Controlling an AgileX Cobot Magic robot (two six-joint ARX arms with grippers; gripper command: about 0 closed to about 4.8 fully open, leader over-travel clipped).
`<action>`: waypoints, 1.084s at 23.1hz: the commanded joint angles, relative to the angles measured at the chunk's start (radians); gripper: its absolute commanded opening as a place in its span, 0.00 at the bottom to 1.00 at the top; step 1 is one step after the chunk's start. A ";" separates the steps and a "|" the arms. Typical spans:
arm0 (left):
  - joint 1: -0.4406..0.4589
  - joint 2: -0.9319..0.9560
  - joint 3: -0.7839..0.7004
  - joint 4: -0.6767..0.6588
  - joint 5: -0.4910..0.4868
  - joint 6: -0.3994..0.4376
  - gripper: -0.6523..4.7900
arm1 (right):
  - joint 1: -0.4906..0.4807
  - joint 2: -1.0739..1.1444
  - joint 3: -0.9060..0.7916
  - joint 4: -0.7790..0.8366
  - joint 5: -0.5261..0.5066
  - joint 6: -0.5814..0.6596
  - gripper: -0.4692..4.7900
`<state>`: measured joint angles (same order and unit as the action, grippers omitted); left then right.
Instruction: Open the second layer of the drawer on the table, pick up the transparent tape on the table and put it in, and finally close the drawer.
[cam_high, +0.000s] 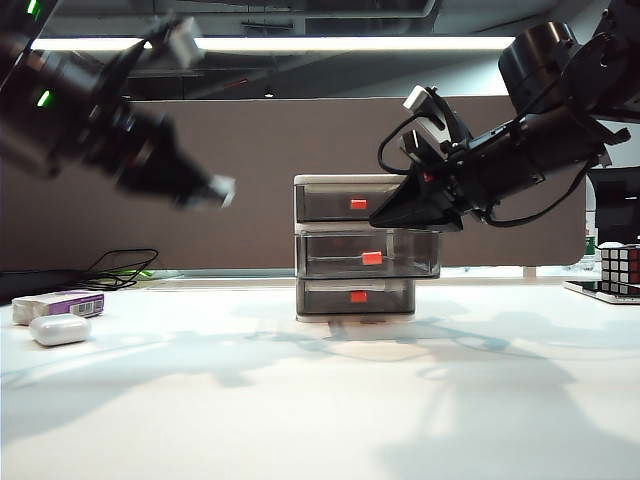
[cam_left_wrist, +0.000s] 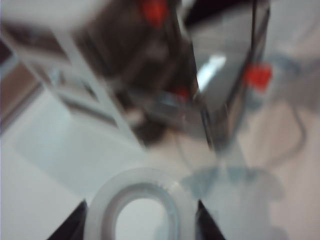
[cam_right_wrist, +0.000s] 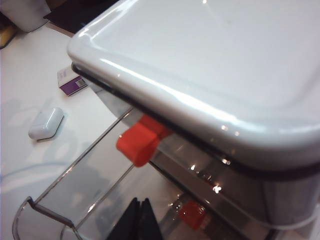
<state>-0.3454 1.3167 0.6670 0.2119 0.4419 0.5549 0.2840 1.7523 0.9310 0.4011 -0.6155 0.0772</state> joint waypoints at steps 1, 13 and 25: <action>-0.062 0.038 0.122 -0.039 -0.024 -0.013 0.23 | 0.001 -0.003 0.002 0.021 -0.009 -0.002 0.08; -0.225 0.405 0.392 -0.045 -0.021 -0.040 0.23 | 0.001 -0.003 0.002 -0.006 -0.016 0.001 0.08; -0.258 0.434 0.404 -0.053 -0.124 -0.040 0.93 | 0.001 -0.003 0.002 -0.029 -0.016 0.001 0.08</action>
<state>-0.5987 1.7527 1.0702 0.1631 0.3099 0.5186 0.2840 1.7519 0.9310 0.3679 -0.6292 0.0780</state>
